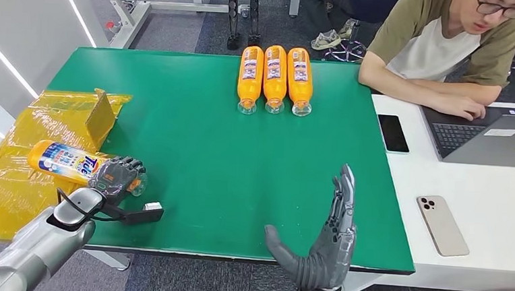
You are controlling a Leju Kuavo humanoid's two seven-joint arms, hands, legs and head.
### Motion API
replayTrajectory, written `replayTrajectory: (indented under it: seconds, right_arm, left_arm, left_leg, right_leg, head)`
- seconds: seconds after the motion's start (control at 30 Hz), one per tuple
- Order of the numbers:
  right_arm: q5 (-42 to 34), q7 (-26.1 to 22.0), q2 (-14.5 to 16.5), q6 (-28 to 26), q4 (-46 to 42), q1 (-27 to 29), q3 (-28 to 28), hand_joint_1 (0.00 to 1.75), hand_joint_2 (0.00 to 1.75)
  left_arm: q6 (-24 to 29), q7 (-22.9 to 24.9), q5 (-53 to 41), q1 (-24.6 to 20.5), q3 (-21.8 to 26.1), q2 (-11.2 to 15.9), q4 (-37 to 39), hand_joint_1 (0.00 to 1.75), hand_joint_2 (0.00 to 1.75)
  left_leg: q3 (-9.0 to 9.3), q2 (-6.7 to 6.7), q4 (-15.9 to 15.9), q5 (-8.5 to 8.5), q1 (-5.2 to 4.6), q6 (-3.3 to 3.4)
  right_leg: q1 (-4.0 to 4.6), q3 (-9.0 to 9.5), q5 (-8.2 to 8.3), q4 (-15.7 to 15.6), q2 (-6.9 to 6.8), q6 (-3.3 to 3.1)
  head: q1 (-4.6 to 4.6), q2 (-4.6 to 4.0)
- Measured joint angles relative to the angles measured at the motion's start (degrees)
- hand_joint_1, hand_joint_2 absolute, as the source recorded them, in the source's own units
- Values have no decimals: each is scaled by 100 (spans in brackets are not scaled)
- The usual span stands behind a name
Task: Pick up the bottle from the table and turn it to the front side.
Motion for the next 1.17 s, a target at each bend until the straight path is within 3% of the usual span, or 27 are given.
replayTrajectory:
  seconds: [0.07,0.13,0.17,0.27,0.37,0.47,0.53,0.6,0.67,0.77,0.9,1.17]
  right_arm:
    - [0,0,0,0,0,0,0,0,175]
    - [-3,0,-1,-1,1,0,0,0,175]
    - [-5,0,-2,-1,2,0,0,0,175]
    - [-9,1,-4,-1,12,2,1,0,175]
    - [21,-1,-7,-1,21,13,-3,0,175]
    - [33,-1,-7,-1,20,45,-22,0,175]
    - [3,0,-7,-2,25,43,-23,0,175]
    - [-20,0,-7,-2,32,34,-16,0,175]
    - [-28,-1,-7,-2,34,31,-13,0,175]
    - [-19,-2,-7,-2,35,28,-14,0,175]
    - [-5,-2,-7,-2,33,31,-20,0,175]
    - [-4,-2,-7,-2,33,32,-26,0,175]
  left_arm:
    - [2,1,2,1,1,0,0,56,175]
    - [37,4,46,8,12,-2,0,5,175]
    - [79,8,100,18,38,-9,0,0,175]
    - [296,2,367,80,203,-58,0,0,175]
    - [952,-340,1035,197,582,-192,-5,0,175]
    - [1797,-1461,1370,540,1345,-557,-454,0,175]
    - [2145,-2611,1418,892,2230,-938,-1381,0,175]
    - [2287,-3215,1626,1131,3290,-1244,-2239,0,175]
    - [2303,-3224,1741,1273,4123,-1420,-2761,0,175]
    - [2302,-3205,1734,1435,4651,-1671,-3275,0,175]
    - [2302,-3205,1899,1540,4911,-1849,-3677,0,175]
    - [2299,-3205,2607,1622,4909,-2002,-4223,0,175]
  left_leg:
    - [0,0,0,0,0,0]
    - [1,0,0,0,0,0]
    - [1,1,0,0,0,0]
    - [2,3,0,0,0,0]
    - [-2,9,3,0,0,0]
    - [-11,19,8,-1,-10,1]
    - [-28,29,7,-3,-12,1]
    - [-29,80,5,-21,-8,-5]
    - [-10,128,5,-41,-10,-7]
    - [-13,84,5,-37,-5,3]
    - [-21,62,5,-34,0,3]
    - [-21,60,4,-34,0,3]
  right_leg:
    - [0,1,0,0,0,0]
    - [0,1,0,0,0,0]
    - [0,1,0,0,0,0]
    - [0,-2,0,0,3,0]
    - [0,-11,1,-1,8,-1]
    - [-11,-28,6,-2,18,-2]
    - [-16,-41,8,-1,28,-2]
    - [-15,-49,13,-1,79,-4]
    - [-17,-50,13,-4,126,-2]
    - [-11,-42,-4,-5,87,8]
    - [-5,-40,-9,-3,64,3]
    - [-3,-41,-10,-4,62,3]
  head:
    - [0,0]
    - [1,0]
    - [1,0]
    - [0,0]
    - [1,0]
    - [-3,0]
    - [13,0]
    - [29,0]
    - [18,0]
    - [16,0]
    - [15,0]
    - [15,0]
